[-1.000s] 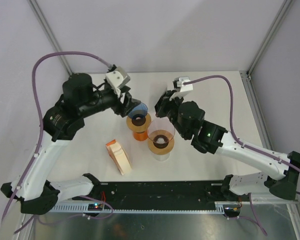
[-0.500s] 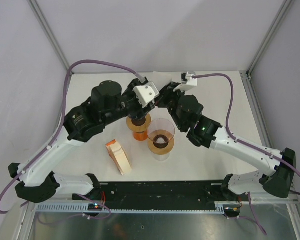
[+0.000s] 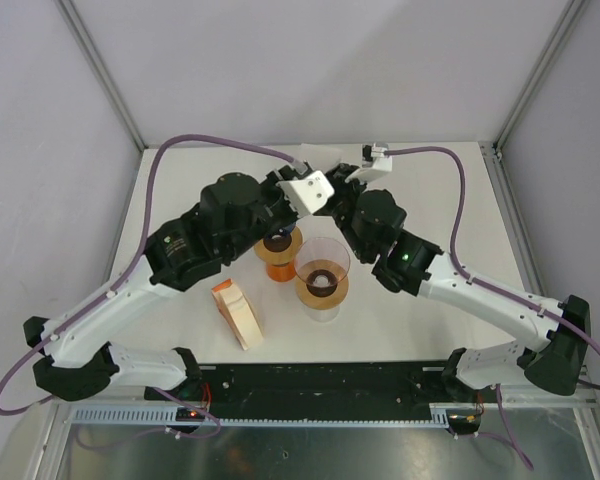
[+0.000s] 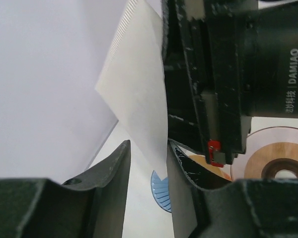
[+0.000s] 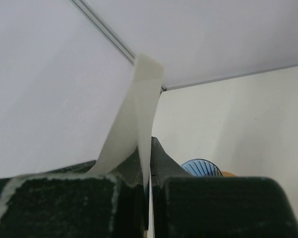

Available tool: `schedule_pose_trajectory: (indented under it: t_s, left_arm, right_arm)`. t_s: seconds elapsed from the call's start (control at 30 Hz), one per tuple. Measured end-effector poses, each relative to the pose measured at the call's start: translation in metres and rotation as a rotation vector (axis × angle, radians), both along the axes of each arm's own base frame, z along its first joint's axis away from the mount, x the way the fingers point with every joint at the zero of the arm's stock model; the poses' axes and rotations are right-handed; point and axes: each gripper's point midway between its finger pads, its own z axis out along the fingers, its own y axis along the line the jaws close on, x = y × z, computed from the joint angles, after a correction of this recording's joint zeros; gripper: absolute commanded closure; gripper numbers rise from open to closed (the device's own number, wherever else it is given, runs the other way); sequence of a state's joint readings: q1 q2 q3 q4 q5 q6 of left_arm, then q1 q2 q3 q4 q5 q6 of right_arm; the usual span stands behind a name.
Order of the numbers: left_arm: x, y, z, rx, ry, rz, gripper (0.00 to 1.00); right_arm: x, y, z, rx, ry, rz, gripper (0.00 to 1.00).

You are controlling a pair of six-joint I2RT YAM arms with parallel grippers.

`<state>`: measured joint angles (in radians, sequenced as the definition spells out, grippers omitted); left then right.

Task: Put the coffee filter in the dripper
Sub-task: Place the coffee filter in the coffee dripper.

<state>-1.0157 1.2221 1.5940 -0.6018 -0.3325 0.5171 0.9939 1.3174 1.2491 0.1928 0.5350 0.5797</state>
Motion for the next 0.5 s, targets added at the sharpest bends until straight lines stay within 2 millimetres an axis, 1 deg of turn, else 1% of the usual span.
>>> schedule_pose_trajectory:
  t_s: [0.07,0.13,0.2,0.23,0.3,0.33,0.43,0.5]
  left_arm:
    - [0.001,-0.001,-0.006,0.026,-0.016,0.014,0.60]
    - [0.003,-0.002,-0.013,0.057,-0.036,0.032,0.63]
    - [0.005,-0.002,-0.019,0.086,-0.049,0.045,0.72]
    - [0.007,-0.002,-0.022,0.100,-0.053,0.052,0.80]
    - [0.009,-0.001,-0.023,0.114,-0.064,0.067,0.93]
    - [0.010,-0.001,-0.021,0.114,-0.070,0.074,0.96]
    - [0.013,0.002,-0.016,0.107,-0.090,0.096,0.99]
    - [0.014,0.004,-0.013,0.102,-0.097,0.111,1.00]
  right_arm:
    - [0.001,0.000,0.000,0.004,0.002,0.001,1.00]
    - [0.002,-0.001,0.000,0.010,0.006,0.002,1.00]
    - [0.003,-0.001,0.000,0.018,0.009,0.006,1.00]
    - [0.003,-0.001,0.000,0.019,0.010,0.007,1.00]
    - [0.002,0.001,0.000,0.023,0.013,0.016,1.00]
    - [0.002,0.001,-0.001,0.022,0.015,0.017,1.00]
    - [0.002,0.002,-0.004,0.018,0.021,0.023,1.00]
    - [0.003,0.001,-0.010,0.010,0.030,0.022,1.00]
